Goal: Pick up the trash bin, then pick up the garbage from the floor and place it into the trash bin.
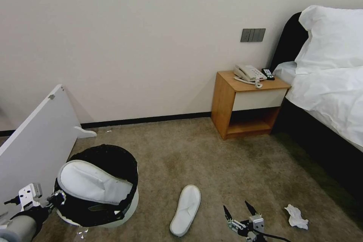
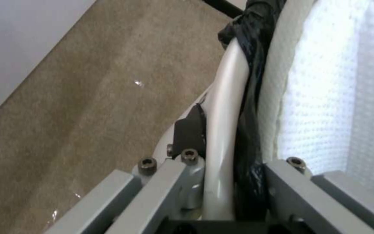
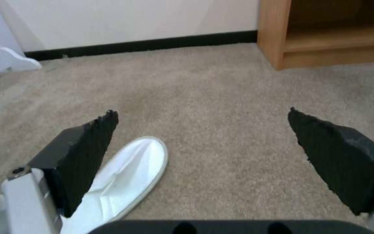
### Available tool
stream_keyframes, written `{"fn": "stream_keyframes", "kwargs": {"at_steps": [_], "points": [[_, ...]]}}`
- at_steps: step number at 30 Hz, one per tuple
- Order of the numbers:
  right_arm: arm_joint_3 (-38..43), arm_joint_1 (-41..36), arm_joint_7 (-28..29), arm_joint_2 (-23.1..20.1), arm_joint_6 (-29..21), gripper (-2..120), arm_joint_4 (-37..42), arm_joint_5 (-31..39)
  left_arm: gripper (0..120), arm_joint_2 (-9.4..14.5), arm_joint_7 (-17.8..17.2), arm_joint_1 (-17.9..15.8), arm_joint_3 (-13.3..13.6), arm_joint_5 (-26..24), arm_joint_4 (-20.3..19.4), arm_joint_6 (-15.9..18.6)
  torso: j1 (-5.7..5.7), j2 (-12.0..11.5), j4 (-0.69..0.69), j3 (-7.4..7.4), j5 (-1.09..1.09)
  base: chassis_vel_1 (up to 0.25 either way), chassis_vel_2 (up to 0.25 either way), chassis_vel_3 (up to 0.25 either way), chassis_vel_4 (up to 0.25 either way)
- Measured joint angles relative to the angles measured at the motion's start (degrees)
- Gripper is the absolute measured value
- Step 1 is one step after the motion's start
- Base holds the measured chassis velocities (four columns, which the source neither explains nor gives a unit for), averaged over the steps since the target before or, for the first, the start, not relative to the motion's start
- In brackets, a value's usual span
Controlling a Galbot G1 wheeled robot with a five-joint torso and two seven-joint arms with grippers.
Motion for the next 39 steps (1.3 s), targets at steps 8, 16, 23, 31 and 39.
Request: {"fn": "stream_keyframes", "kwargs": {"at_steps": [8, 16, 23, 31, 39], "points": [[-0.9, 0.6, 1.4, -0.1, 0.0, 100, -0.3, 0.0, 1, 0.0, 0.0, 0.2, -0.3, 0.0, -0.4, 0.0, 0.0, 0.0, -0.01, 0.0, 0.0, -0.049, 0.036, 0.046, -0.041], [-6.0, 2.5, 10.9, -0.8, -1.7, 100, -0.3, -0.8, 1, -0.3, -0.2, 0.8, -0.5, 0.2, -1.1, 0.0, 0.0, 0.0, 0.0, 0.0, 0.0, -0.012, 0.014, 0.008, -0.009], [-11.1, 5.7, 13.7, -0.9, -6.4, 100, 0.7, 4.6, 1, -0.7, -0.5, 1.3, -0.5, 0.5, -2.1, 0.0, 0.0, 0.0, 0.0, 0.0, -0.01, 0.0, 0.0, 0.0, 0.0], [-22.2, 13.1, 27.8, 1.5, -17.3, 100, -0.1, 10.3, 1, -0.8, -1.4, 1.4, -0.2, 0.9, -3.1, 0.0, 0.0, 0.0, 0.0, 0.0, 0.0, 0.0, 0.0, 0.0, 0.0], [-27.1, 19.6, 31.5, 2.7, -20.7, 100, -2.5, 13.2, 1, -0.7, -1.9, 1.2, 0.1, 0.9, -3.5, 0.0, 0.0, 0.0, 0.0, 0.0, -0.01, 0.0, 0.0, 0.0, 0.0]]}}
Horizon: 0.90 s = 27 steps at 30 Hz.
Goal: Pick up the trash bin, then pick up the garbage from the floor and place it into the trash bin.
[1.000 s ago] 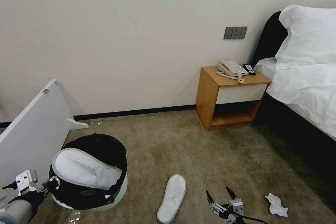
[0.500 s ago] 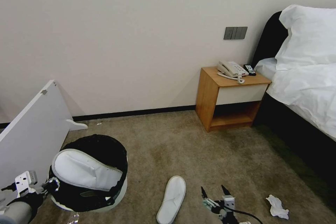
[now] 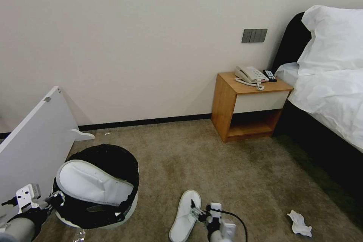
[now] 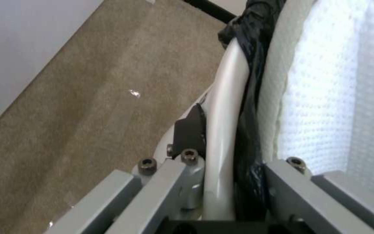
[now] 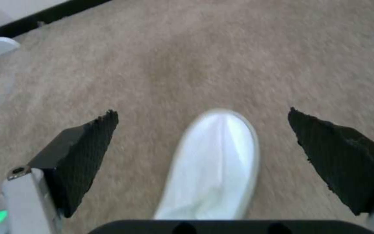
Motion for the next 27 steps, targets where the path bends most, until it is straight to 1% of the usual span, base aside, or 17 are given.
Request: {"fn": "stream_keyframes", "kwargs": {"at_steps": [3, 7, 9, 10, 12, 14, 17, 20, 27], "points": [[-2.0, 4.0, 1.1, 0.7, -1.1, 100, -1.8, 1.2, 1, 0.0, 0.0, 0.0, 0.0, 0.1, 0.0, 0.0, 0.0, 0.0, 0.0, 0.0, 0.0, 0.0, 0.0, 0.0, 0.0], [-3.3, 6.4, 1.5, 1.3, -1.2, 100, -3.7, 1.5, 1, 0.0, 0.0, 0.0, 0.0, 0.1, 0.0, 0.0, 0.0, 0.0, 0.0, 0.0, 0.0, 0.0, 0.0, 0.0, 0.0], [-4.0, 8.7, 1.5, 1.9, -1.6, 100, -5.7, 1.8, 1, 0.0, 0.0, 0.0, 0.0, 0.1, 0.0, 0.0, 0.0, 0.0, 0.0, 0.0, 0.0, 0.0, 0.0, 0.0, 0.0], [-4.0, 8.7, 1.5, 1.9, -1.6, 100, -5.7, 1.8, 1, 0.0, 0.0, 0.0, 0.0, 0.1, 0.0, 0.0, 0.0, 0.0, 0.0, 0.0, 0.0, 0.0, 0.0, 0.0, 0.0], [-4.1, 10.6, 2.0, 2.2, -3.2, 100, -6.9, 3.3, 1, 0.0, 0.0, -0.1, 0.1, 0.2, 0.1, 0.0, 0.0, 0.0, 0.0, 0.0, 0.0, 0.0, 0.0, 0.0, 0.0], [-4.1, 10.6, 2.0, 2.2, -3.2, 100, -6.9, 3.3, 1, 0.0, 0.0, -0.1, 0.1, 0.2, 0.1, 0.0, 0.0, 0.0, 0.0, 0.0, 0.0, 0.0, 0.0, 0.0, 0.0], [-3.8, 14.9, 5.8, 3.4, -7.6, 100, -9.6, 9.2, 1, 0.0, 0.0, -0.1, 0.3, 0.4, 0.3, 0.0, 0.0, 0.0, 0.0, 0.0, 0.0, 0.0, 0.0, 0.0, 0.0], [-3.8, 16.0, 6.3, 3.9, -8.5, 100, -11.4, 11.0, 1, 0.0, 0.0, -0.1, 0.3, 0.5, 0.4, 0.0, 0.0, 0.0, 0.0, 0.0, 0.0, 0.0, 0.0, 0.0, 0.0], [-3.9, 16.2, 6.2, 5.2, -8.7, 100, -14.7, 11.4, 1, 0.0, 0.0, 0.0, 0.1, 0.5, 0.4, 0.0, 0.0, 0.0, 0.0, 0.0, 0.0, 0.0, 0.0, 0.0, 0.0]]}}
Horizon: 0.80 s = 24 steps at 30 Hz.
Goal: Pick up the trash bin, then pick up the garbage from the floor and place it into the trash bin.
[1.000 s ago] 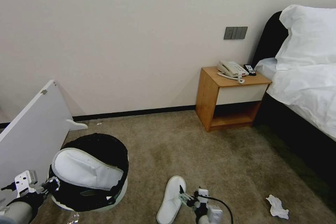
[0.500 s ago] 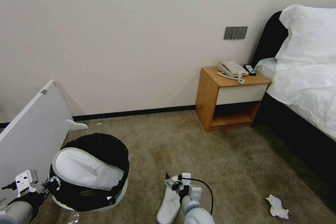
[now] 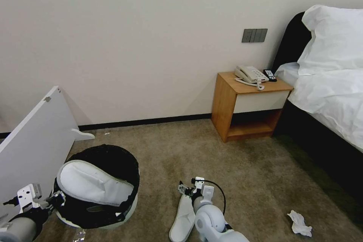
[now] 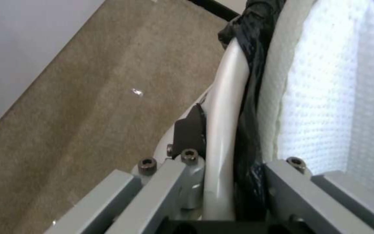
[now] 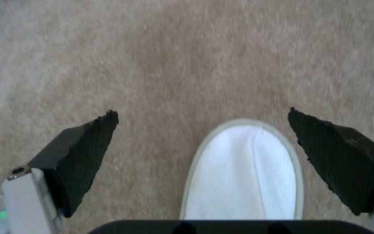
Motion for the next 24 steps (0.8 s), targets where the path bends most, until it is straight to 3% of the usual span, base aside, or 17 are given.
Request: {"fn": "stream_keyframes", "kwargs": {"at_steps": [24], "points": [[3.2, -0.2, 0.1, 1.7, -6.5, 100, -4.4, 9.0, 1, 0.4, 0.1, -0.2, -0.1, -0.1, 0.6, 0.0, 0.0, 0.0, 0.0, 0.0, 0.0, 0.0, 0.0, 0.0, 0.0]]}}
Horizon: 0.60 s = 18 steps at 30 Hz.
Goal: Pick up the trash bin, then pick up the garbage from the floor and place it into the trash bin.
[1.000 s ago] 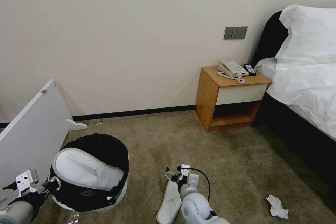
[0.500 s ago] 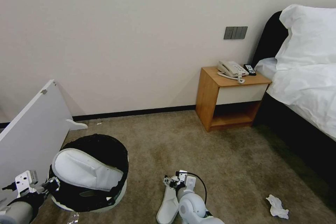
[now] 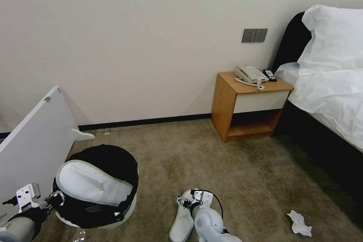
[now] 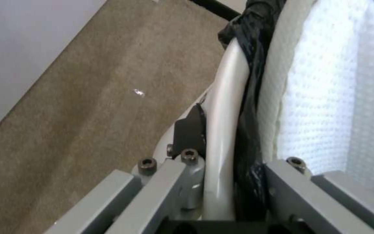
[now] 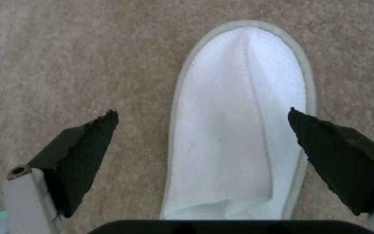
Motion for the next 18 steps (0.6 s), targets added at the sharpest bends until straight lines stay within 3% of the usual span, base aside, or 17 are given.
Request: {"fn": "stream_keyframes", "kwargs": {"at_steps": [9, 18], "points": [[0.5, -0.1, -0.5, -0.2, -0.1, 99, -0.3, 0.5, 1, 0.1, 0.0, -0.2, 0.2, 0.0, 0.2, 0.0, 0.0, 0.0, 0.0, 0.0, 0.0, 0.0, 0.0, 0.0, 0.0], [1.0, -0.4, -2.8, -0.2, 0.0, 68, -1.6, 1.5, 1, 0.2, 0.0, -0.3, 0.2, -0.1, 0.3, 0.0, 0.0, 0.0, 0.0, 0.0, 0.0, 0.0, 0.0, 0.0, 0.0]]}}
